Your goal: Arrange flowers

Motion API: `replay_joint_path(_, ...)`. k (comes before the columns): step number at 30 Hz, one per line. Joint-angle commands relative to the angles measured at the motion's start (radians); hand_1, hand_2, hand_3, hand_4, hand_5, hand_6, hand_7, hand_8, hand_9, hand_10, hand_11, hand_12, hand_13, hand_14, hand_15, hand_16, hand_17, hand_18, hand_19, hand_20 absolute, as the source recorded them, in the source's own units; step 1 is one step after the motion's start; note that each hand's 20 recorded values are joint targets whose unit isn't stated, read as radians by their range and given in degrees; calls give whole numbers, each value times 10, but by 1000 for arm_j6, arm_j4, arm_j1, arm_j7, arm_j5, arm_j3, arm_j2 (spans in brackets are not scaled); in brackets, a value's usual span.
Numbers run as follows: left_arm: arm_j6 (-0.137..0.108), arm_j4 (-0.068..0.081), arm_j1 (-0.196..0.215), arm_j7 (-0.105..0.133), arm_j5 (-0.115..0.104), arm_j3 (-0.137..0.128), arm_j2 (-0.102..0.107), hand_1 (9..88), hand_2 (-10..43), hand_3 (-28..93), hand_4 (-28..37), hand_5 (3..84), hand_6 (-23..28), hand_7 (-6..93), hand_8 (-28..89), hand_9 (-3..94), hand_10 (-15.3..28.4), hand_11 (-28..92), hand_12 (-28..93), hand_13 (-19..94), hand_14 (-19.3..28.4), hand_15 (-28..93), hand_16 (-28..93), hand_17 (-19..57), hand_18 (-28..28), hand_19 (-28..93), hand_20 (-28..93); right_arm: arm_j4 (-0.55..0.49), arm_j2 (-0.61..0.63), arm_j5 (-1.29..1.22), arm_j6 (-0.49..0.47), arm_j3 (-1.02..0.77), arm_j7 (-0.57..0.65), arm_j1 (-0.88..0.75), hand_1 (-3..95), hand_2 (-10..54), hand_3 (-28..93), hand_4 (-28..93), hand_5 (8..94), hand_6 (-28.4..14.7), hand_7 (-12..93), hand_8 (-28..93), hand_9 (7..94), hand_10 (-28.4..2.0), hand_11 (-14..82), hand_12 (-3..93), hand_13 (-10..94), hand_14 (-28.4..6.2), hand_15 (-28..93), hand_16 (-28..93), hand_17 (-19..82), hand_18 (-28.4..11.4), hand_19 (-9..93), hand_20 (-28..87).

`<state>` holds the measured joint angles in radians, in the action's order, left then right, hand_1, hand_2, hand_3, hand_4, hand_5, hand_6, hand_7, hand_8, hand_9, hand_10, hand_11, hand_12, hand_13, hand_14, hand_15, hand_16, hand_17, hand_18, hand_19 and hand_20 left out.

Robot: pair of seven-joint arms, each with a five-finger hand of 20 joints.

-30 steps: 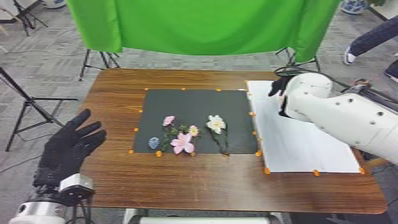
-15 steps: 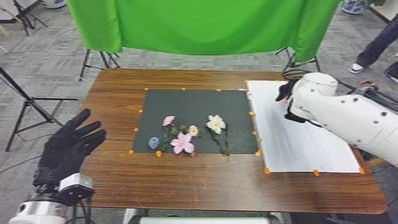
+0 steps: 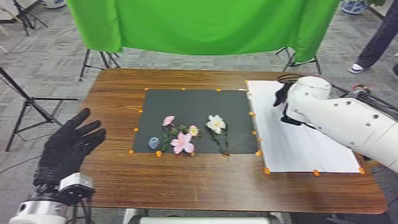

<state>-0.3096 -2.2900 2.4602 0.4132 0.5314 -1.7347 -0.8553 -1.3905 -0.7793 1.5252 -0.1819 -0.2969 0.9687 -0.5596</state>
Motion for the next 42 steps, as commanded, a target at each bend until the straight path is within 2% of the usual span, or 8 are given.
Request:
replay_joint_path(1, 7, 2, 4, -1, 1, 4, -9, 304, 67, 641, -190, 360, 94, 91, -72, 325, 203, 278, 117, 222, 279, 578, -123, -63, 284, 561, -6, -9, -8, 81, 74, 63, -15, -8, 395, -29, 776, -254, 563, 11, 179, -123, 592, -118, 125, 141, 711, -78, 782, 110, 460, -197, 932, 307)
replay_joint_path(6, 15, 5, -5, -13, 10, 6, -17, 304, 67, 642, -191, 361, 94, 90, -72, 325, 203, 277, 116, 221, 279, 578, -123, -64, 284, 560, -7, -11, -3, 112, 161, 115, -16, 7, 455, -59, 709, -279, 651, 19, 222, -45, 692, -98, 148, 141, 745, -51, 765, 124, 475, -185, 932, 302)
replay_joint_path(18, 5, -3, 16, 3, 4, 4, -17, 304, 67, 642, -191, 361, 94, 90, -72, 325, 203, 278, 117, 220, 280, 578, -123, -64, 284, 561, -7, -23, 10, 194, 268, 174, -13, 27, 558, -58, 673, -282, 772, 33, 230, 2, 847, -58, 81, 255, 824, -6, 744, 158, 517, -156, 932, 303)
replay_joint_path(25, -2, -14, 47, 8, 3, -17, -25, 304, 67, 643, -192, 360, 94, 90, -72, 325, 204, 277, 116, 220, 280, 577, -123, -64, 284, 561, -7, -144, 54, 195, 318, 148, -7, 40, 557, -59, 688, -283, 780, 32, 233, 13, 859, -62, 82, 265, 829, -5, 745, 162, 523, -156, 932, 309)
replay_joint_path(32, -32, -24, 93, 57, -36, -33, 20, 303, 66, 643, -193, 360, 94, 90, -72, 325, 202, 276, 117, 220, 279, 576, -122, -64, 284, 561, -7, -328, 91, 225, 290, 68, 4, -40, 556, -66, 707, -283, 791, 23, 226, 23, 868, -70, 86, 265, 840, -9, 742, 163, 531, -164, 932, 319)
replay_joint_path(35, -37, -29, 105, 62, -38, -41, 21, 302, 66, 643, -194, 359, 94, 90, -72, 325, 203, 277, 117, 221, 279, 576, -122, -64, 284, 561, -7, -397, 92, 239, 263, 14, 6, -112, 557, -69, 714, -283, 798, 15, 214, 32, 871, -75, 86, 265, 846, -12, 740, 163, 536, -169, 932, 328)
replay_joint_path(39, -24, -23, 81, 34, -21, -39, 2, 302, 66, 642, -194, 359, 94, 90, -73, 324, 203, 278, 117, 221, 279, 577, -122, -64, 284, 561, -7, -480, 121, 241, 258, -13, -30, -195, 559, -71, 717, -283, 805, 12, 202, 39, 872, -81, 89, 260, 848, -15, 740, 165, 540, -172, 932, 336)
replay_joint_path(42, -27, -22, 83, 38, -27, -35, 13, 302, 66, 641, -194, 359, 94, 90, -73, 324, 203, 278, 117, 221, 279, 577, -122, -64, 284, 561, -7, -509, 119, 235, 234, -39, -47, -257, 561, -71, 716, -283, 808, 11, 196, 43, 872, -82, 90, 259, 848, -16, 740, 167, 540, -174, 932, 340)
